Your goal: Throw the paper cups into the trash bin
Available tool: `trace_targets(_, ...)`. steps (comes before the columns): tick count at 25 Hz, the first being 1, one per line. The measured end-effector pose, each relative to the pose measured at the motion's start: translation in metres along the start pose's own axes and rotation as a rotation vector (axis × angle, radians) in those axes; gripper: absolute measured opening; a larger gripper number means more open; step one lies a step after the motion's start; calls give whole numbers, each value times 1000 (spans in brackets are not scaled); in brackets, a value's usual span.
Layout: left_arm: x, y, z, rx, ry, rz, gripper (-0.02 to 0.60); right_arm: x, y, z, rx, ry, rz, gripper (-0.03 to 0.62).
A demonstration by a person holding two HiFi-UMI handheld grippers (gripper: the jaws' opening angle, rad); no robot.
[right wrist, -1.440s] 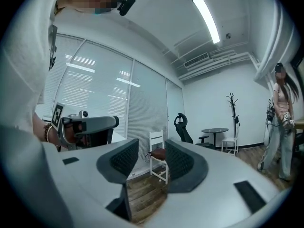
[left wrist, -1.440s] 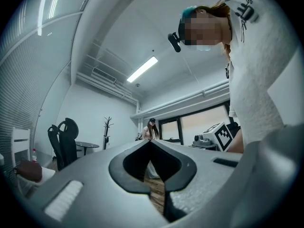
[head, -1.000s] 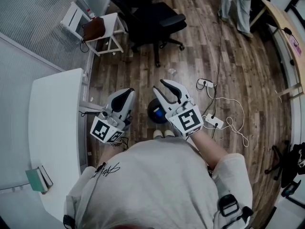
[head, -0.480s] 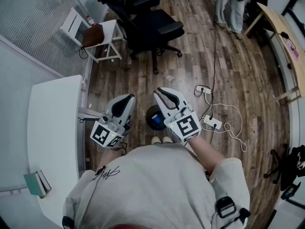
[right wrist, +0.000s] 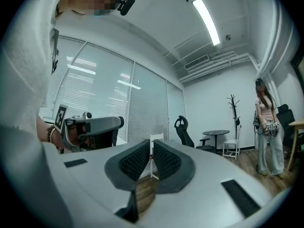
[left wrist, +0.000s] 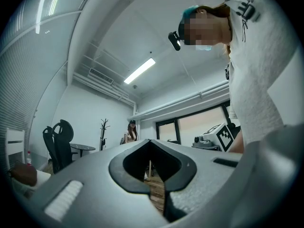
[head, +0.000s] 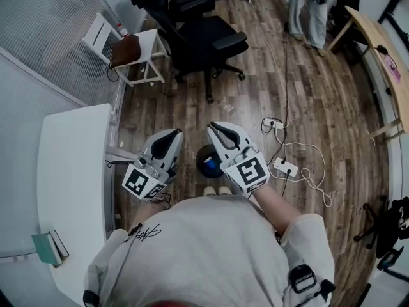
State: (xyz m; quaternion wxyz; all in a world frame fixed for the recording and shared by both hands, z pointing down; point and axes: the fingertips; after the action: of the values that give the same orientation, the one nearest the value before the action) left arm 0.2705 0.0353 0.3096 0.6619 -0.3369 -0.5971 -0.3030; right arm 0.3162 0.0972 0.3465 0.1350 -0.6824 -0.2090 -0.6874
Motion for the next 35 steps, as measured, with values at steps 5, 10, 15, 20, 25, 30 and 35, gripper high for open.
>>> trace_targets(5,-1,-2,-3,-3,2,2,-6,0,3,-4,-11,6,-15,28)
trace_targets(10,-2,1,-2,-3,4,3,-6,-2,3,0,-11,-7,10,21)
trace_targets(15,-1,0,-4,-3,5,1,-6,2,4,-1,-14,-12,0,12)
trace_targets(20,0,1,-4,-6,3,-1,-6,3,5,-2,-21,-20,-13,11)
trace_targets(25,-1,2,-3,-7,5,3,-6,2,3,-1,-23,-20,-11,11)
trace_targets(30,0,3,-2,-8,2,0,-6,3,3,0,-20,-20,4,9)
trace_targets(35,1,1,-2,-8,1,-1,-6,6,3,-3,-23,-20,2,11)
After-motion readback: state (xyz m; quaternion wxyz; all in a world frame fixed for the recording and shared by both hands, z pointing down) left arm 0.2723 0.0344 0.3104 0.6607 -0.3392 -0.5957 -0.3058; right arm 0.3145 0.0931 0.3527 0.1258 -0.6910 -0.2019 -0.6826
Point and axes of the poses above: the fingertips, and each gripper's own axes: y forward along the fingers, z to its right, x out of its underside, and after that the axes turned 8 degrees about -z, right-handed
